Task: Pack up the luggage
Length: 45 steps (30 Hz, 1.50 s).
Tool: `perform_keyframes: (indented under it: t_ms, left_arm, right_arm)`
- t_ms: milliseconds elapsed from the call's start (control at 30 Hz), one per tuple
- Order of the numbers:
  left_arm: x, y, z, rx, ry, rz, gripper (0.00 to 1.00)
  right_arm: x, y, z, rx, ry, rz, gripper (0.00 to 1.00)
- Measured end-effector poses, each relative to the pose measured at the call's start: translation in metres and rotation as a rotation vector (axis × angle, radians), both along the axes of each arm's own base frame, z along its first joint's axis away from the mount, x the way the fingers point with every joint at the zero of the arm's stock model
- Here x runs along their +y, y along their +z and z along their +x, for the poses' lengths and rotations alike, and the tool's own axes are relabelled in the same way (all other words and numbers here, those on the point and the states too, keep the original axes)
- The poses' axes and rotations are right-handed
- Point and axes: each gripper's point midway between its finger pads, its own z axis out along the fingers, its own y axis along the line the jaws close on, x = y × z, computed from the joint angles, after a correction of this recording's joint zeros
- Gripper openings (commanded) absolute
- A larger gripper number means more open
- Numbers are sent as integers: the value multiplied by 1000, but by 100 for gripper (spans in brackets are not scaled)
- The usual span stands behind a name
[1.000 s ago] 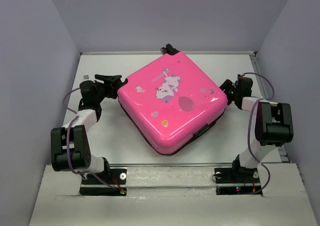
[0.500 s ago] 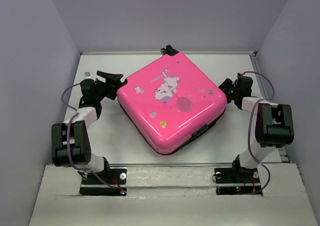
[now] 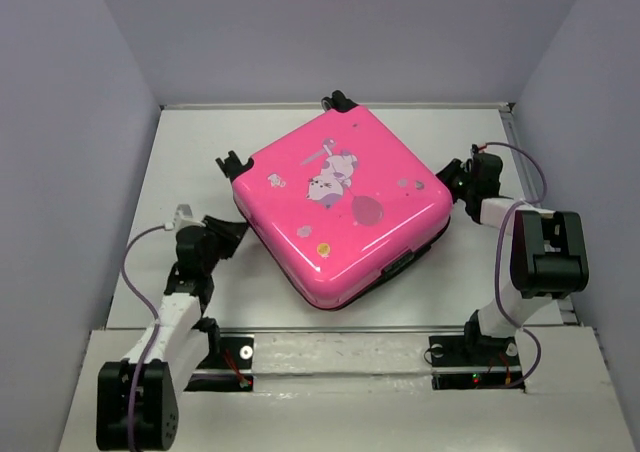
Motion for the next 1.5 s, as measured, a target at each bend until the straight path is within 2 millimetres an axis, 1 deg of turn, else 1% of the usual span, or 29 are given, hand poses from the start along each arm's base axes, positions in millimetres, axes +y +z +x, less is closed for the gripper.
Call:
perform_keyframes:
  t_ms: [33,67,133,167,233,300,367,433,567,633,700,733,767,833,867,933,967,1000,1067,1100,1133,1233,1300,1333,1367,1400,1433,1467,1500]
  left_arm:
    - [-19,-27,-17,68,-58,-14,28]
    - [-34,-45,-31,113,-108,-27,26]
    - [-54,-72,-54,193,-170,-48,25]
    - [-60,-78,-60,213,-190,-59,25]
    - [-72,-79,-62,219,-213,-79,25]
    - [-77,-81,-61,218,-221,-77,26]
    - [-81,-94,-62,265,-226,-71,26]
    - [-90,-100,-59,289,-254,-75,26]
    - [-94,-100,-28,277,-232,-66,26]
    - [-92,-97,-6,267,-206,-54,26]
    - [-85,-94,25,261,-160,-43,26]
    - [-81,-94,36,263,-139,-42,26]
    - [-74,-92,54,257,-105,-38,26]
    - [-57,-86,81,237,-44,-39,26]
    - [-45,-80,94,217,-3,-44,26]
    - [-21,-64,111,164,63,-63,27]
    - [-15,-59,115,147,79,-72,28]
    - [-2,-53,120,124,111,-78,28]
    - [17,-53,120,119,155,-82,31]
    - [27,-55,116,121,178,-86,32]
    - [35,-57,108,125,197,-88,33]
    - [39,-58,91,128,201,-90,36]
    - [41,-61,75,137,192,-91,42]
    - [42,-61,70,138,187,-90,51]
    - [44,-60,64,137,185,-86,59]
    - [50,-60,56,136,186,-78,66]
    - [52,-60,51,140,189,-76,73]
    - [59,-57,44,133,199,-72,84]
    - [61,-56,38,137,204,-73,87]
  right_arm:
    - [1,0,-1,-5,-1,8,18]
    - [2,1,-2,-10,1,13,18]
    - [3,1,-5,-16,3,22,18]
    - [4,1,-6,-21,4,25,18]
    - [7,1,-10,-24,7,28,18]
    - [9,2,-12,-29,12,28,18]
    - [11,3,-12,-36,12,24,18]
    - [12,3,-11,-39,13,21,18]
    - [11,4,-6,-57,-13,-5,18]
    - [9,4,-4,-66,-30,-18,18]
    - [12,5,-2,-73,-32,-28,18]
    - [15,6,-2,-76,-29,-31,17]
    - [22,6,-3,-78,-18,-35,17]
    - [37,6,-6,-81,14,-38,17]
    - [50,6,-10,-82,41,-44,17]
    - [75,6,-17,-87,90,-63,17]
    - [82,3,-21,-82,104,-77,17]
    - [95,-3,-28,-66,134,-94,17]
    - [111,-15,-42,-28,177,-120,17]
    - [114,-20,-47,-16,189,-130,17]
    - [119,-28,-57,10,211,-141,18]
    - [125,-46,-80,74,258,-174,22]
    - [124,-53,-97,111,283,-205,31]
    - [121,-51,-107,119,292,-219,38]
    - [119,-49,-110,118,294,-229,40]
    - [115,-38,-116,100,290,-234,42]
    - [112,-34,-119,90,286,-243,43]
    - [109,-17,-122,43,275,-231,44]
    - [107,-3,-126,2,269,-222,44]
